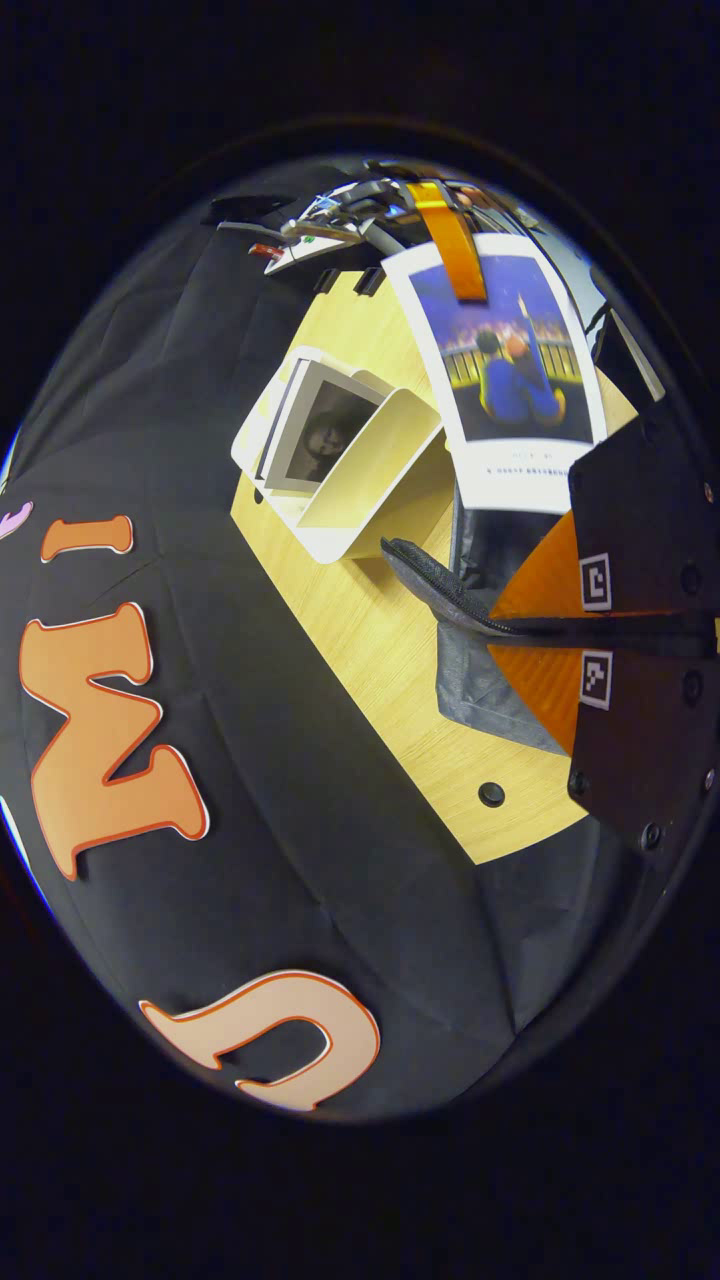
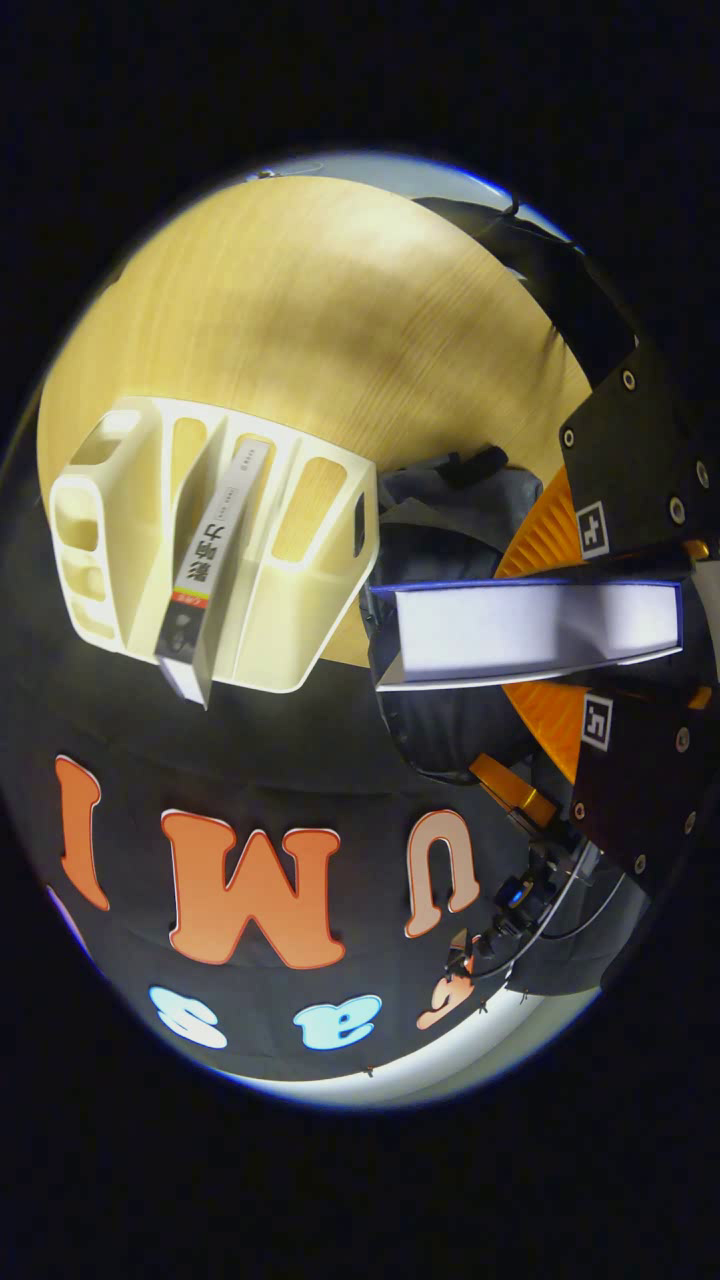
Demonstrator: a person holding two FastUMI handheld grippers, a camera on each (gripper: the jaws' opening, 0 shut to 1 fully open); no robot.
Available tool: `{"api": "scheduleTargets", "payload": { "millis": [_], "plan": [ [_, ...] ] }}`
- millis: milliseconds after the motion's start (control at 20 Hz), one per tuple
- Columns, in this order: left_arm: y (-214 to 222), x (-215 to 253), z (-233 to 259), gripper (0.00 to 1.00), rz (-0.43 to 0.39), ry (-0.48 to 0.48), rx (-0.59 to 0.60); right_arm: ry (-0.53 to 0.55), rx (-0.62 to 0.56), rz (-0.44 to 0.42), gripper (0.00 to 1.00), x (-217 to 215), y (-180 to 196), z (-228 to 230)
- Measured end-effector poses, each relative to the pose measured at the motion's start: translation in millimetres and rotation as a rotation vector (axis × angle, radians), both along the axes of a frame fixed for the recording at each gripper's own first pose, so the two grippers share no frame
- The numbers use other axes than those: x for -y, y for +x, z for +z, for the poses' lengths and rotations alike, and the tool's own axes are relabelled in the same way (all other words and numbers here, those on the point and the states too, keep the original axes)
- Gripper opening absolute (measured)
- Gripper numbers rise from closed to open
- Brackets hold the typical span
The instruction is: Open the schoolbag, grab two books from the bookshelf and put them into the schoolbag.
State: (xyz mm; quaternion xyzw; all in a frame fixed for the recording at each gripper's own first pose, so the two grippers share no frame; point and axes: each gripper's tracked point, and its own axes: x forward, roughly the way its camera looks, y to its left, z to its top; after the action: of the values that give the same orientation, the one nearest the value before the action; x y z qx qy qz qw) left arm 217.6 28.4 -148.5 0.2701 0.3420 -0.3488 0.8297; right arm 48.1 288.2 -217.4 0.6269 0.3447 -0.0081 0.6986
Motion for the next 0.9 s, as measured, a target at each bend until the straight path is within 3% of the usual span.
{"api": "scheduleTargets", "payload": {
  "millis": [500, 750, 800, 850, 900],
  "plan": [
    [-7, 5, 16, 0.00, -0.015, 0.016, 0.051, -0.023, -0.067, 0.023, 0.35, -72, 80, -64],
    [-14, 7, 14, 0.01, -0.026, 0.004, 0.042, -0.047, -0.068, -0.009, 0.34, -96, 111, -73],
    [-14, 7, 15, 0.01, -0.030, 0.006, 0.050, -0.057, -0.068, -0.013, 0.45, -100, 116, -75],
    [-15, 6, 15, 0.01, -0.032, 0.007, 0.053, -0.062, -0.073, -0.018, 0.35, -102, 120, -77],
    [-16, 6, 15, 0.01, -0.031, 0.006, 0.052, -0.066, -0.083, -0.023, 0.36, -105, 124, -79]
  ]
}}
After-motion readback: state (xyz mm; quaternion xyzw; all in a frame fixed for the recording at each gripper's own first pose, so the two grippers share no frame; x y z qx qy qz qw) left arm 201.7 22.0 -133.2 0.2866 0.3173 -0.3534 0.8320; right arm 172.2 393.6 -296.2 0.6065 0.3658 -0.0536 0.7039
